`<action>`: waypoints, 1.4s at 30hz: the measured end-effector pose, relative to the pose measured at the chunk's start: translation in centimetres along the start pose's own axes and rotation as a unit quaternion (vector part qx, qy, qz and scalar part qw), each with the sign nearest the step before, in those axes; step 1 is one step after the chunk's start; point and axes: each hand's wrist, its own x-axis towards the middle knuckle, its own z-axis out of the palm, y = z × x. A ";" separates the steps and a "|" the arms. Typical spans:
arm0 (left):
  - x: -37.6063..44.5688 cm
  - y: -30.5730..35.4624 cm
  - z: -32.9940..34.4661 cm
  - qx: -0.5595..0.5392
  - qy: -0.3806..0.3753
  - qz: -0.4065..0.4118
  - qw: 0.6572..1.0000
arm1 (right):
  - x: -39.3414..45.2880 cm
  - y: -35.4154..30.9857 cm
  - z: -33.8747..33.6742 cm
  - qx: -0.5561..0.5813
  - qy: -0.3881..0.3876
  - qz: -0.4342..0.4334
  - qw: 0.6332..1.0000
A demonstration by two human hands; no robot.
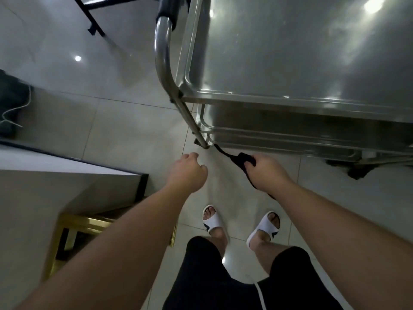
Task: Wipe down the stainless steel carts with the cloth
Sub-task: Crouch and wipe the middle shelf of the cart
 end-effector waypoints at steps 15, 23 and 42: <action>19.2 -1.5 2.8 -0.391 0.311 0.079 0.863 | 19.7 -5.3 6.8 0.000 0.159 -0.188 0.969; 24.5 -0.3 2.4 -0.518 0.409 0.167 0.733 | 27.8 -8.0 11.3 -0.077 0.157 -0.355 0.918; 26.7 0.3 3.1 -0.594 0.421 0.218 0.649 | 28.2 14.2 1.5 -0.078 0.400 -0.006 0.913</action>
